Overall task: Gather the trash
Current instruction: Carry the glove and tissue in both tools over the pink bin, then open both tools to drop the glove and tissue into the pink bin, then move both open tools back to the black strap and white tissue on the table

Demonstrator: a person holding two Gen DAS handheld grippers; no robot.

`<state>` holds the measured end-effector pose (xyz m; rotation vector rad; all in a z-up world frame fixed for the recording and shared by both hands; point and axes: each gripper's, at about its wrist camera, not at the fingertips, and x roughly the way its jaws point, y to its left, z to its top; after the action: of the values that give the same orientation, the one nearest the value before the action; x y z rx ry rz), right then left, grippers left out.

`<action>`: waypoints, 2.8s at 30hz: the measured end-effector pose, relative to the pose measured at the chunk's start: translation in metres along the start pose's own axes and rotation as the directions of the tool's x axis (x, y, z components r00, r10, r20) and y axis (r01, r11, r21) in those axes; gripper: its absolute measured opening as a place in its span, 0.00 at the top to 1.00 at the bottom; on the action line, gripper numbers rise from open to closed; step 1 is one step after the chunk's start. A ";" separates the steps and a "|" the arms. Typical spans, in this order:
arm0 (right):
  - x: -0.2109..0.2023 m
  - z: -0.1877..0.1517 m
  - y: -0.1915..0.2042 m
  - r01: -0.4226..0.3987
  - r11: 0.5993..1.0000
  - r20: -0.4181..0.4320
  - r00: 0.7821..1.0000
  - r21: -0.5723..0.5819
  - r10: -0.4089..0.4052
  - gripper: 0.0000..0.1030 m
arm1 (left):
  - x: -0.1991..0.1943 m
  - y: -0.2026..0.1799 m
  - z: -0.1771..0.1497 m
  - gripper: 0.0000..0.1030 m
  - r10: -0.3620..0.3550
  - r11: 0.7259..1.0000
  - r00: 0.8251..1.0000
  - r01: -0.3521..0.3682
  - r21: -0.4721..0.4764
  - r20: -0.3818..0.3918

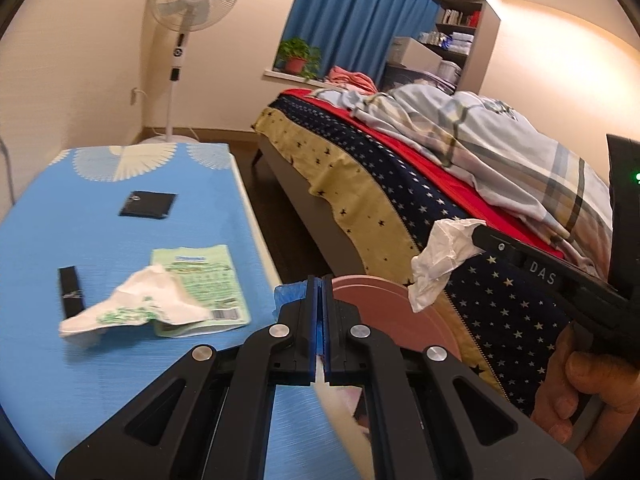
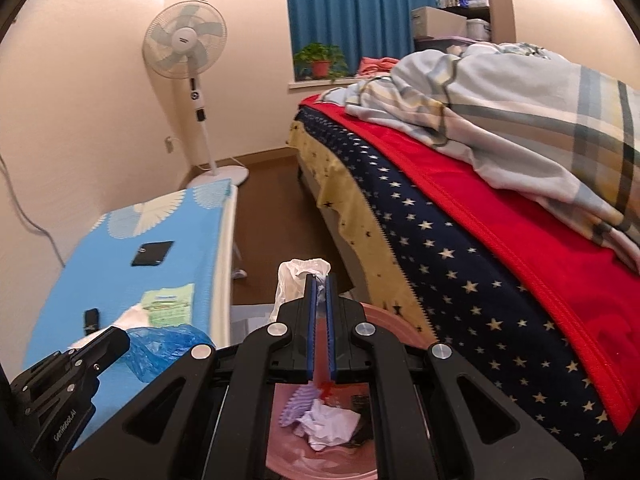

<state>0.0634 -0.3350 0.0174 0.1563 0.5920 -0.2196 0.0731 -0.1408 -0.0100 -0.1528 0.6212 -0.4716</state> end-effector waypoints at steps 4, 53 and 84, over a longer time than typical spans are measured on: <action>0.003 -0.003 -0.007 0.032 0.999 -0.004 0.999 0.005 -0.032 0.96 | 0.015 -0.012 -0.004 0.98 -0.019 1.000 1.000 0.019 0.015 -0.020; 0.005 -0.012 -0.002 -0.044 0.998 -0.019 0.999 0.044 0.044 0.72 | 0.010 0.008 -0.006 0.75 -0.044 0.998 0.999 0.043 -0.047 -0.020; 0.074 -0.073 0.137 -0.423 0.893 -0.220 0.866 0.156 0.449 0.83 | -0.086 0.158 -0.003 0.85 0.383 0.886 0.920 -0.339 -0.317 0.087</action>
<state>0.1178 -0.1997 -0.0732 0.4186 0.7814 0.2169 0.0699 0.0390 -0.0112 -0.3467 0.5562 0.0000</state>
